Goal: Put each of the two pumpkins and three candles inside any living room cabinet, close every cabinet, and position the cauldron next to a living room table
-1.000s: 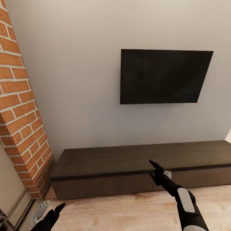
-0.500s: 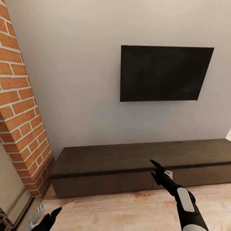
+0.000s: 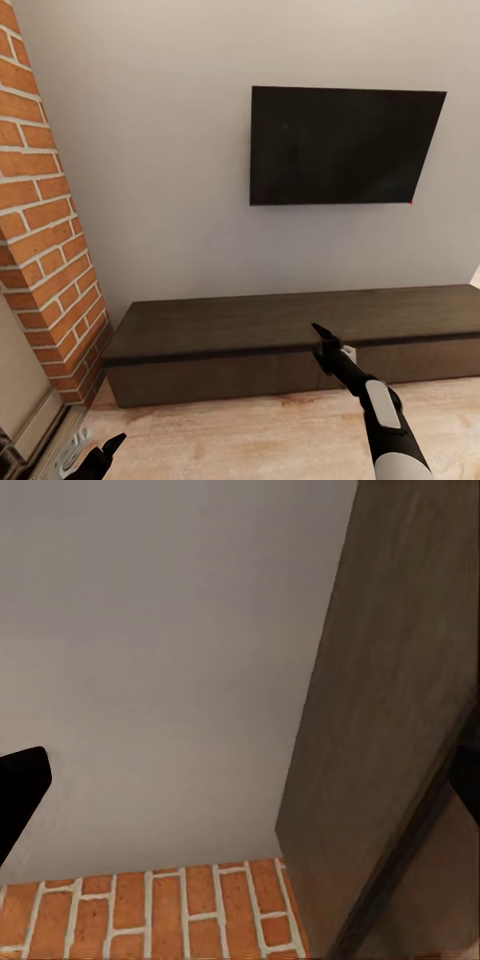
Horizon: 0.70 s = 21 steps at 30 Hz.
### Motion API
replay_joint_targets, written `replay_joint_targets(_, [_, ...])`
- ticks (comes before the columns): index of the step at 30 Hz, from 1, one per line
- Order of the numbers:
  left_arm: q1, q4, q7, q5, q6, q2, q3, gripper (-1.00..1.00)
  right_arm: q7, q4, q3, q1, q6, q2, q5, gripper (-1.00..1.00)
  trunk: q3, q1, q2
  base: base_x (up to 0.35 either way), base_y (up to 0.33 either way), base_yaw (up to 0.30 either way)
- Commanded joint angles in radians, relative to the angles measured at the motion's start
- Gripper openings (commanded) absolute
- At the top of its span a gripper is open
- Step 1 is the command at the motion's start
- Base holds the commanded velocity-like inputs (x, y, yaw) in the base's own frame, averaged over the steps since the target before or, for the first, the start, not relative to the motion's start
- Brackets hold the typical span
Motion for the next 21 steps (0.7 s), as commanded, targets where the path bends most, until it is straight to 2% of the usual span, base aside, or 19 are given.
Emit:
replay_joint_targets(1, [0.001, -0.002, 0.009, 0.011, 0.003, 0.000, -0.002, 1.00, 0.001, 0.002, -0.005, -0.013, 0.008, 0.000, -0.009, 1.00, -0.004, 0.004, -0.008, 0.000, 0.000, 0.000])
replay_joint_targets(4, [0.002, -0.004, 0.012, 0.010, 0.003, -0.001, -0.015, 1.00, -0.032, 0.011, -0.004, -0.054, 0.003, -0.001, -0.043, 1.00, -0.014, 0.015, -0.029, 0.000, 0.000, 0.000])
replay_joint_targets(6, [0.002, -0.004, 0.011, 0.010, 0.004, 0.000, -0.015, 1.00, -0.035, 0.011, -0.005, -0.059, 0.002, 0.003, -0.053, 1.00, -0.020, 0.023, -0.043, 0.000, 0.000, 0.000])
replay_joint_targets(9, [0.002, -0.002, 0.015, 0.008, 0.004, 0.000, -0.020, 1.00, 0.081, 0.020, -0.006, -0.058, -0.009, 0.009, -0.073, 1.00, -0.029, 0.035, -0.064, 0.000, 0.000, 0.000])
replay_joint_targets(11, [0.002, -0.002, 0.016, 0.006, 0.004, -0.001, -0.021, 1.00, 0.113, 0.043, -0.006, -0.058, -0.026, 0.008, -0.076, 1.00, -0.035, 0.042, -0.078, 0.000, 0.000, 0.000])
replay_joint_targets(14, [0.002, -0.001, 0.015, 0.003, 0.003, -0.001, -0.022, 1.00, 0.158, 0.108, -0.005, -0.058, -0.107, 0.009, -0.080, 1.00, -0.045, 0.054, -0.099, 0.000, 0.000, 0.000])
replay_joint_targets(18, [0.001, -0.003, 0.010, 0.001, 0.002, -0.002, -0.023, 1.00, 0.173, 0.200, -0.001, -0.058, -0.198, 0.006, -0.078, 1.00, -0.057, 0.069, -0.127, 0.000, 0.000, 0.000])
replay_joint_targets(21, [0.001, -0.004, 0.008, 0.001, 0.002, -0.003, -0.031, 1.00, 0.181, 0.305, 0.000, -0.062, -0.254, 0.002, -0.080, 1.00, -0.067, 0.081, -0.148, 0.000, 0.000, 0.000])
